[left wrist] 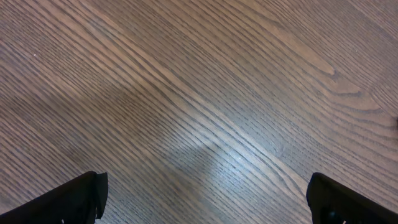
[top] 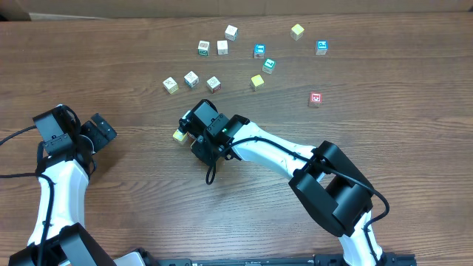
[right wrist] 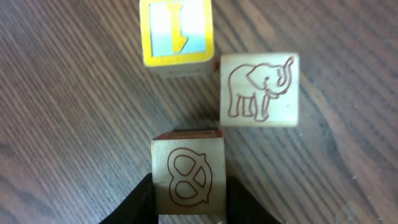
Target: Form a circle
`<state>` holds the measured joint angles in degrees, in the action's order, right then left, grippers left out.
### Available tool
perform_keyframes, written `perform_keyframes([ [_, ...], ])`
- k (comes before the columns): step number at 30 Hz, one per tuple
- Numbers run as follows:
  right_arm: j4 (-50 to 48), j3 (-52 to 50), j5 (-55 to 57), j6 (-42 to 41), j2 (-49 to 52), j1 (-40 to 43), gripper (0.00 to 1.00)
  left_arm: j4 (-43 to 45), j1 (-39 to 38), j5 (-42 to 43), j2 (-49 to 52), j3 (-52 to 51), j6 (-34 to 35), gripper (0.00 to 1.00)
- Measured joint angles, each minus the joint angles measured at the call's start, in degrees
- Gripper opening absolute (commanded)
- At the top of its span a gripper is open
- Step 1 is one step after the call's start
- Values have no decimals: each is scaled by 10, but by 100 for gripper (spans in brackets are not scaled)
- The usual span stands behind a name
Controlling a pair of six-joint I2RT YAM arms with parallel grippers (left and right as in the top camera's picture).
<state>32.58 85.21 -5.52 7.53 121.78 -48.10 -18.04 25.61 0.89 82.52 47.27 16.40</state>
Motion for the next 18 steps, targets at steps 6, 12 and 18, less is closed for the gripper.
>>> perform_keyframes([
  [6,7,0,-12,4,0,0,31,0,0,0,0,0,0,100],
  [12,9,0,-27,19,0,0,32,0,0,0,0,0,0,100],
  [18,6,0,-32,27,0,0,35,0,0,0,0,0,0,99],
])
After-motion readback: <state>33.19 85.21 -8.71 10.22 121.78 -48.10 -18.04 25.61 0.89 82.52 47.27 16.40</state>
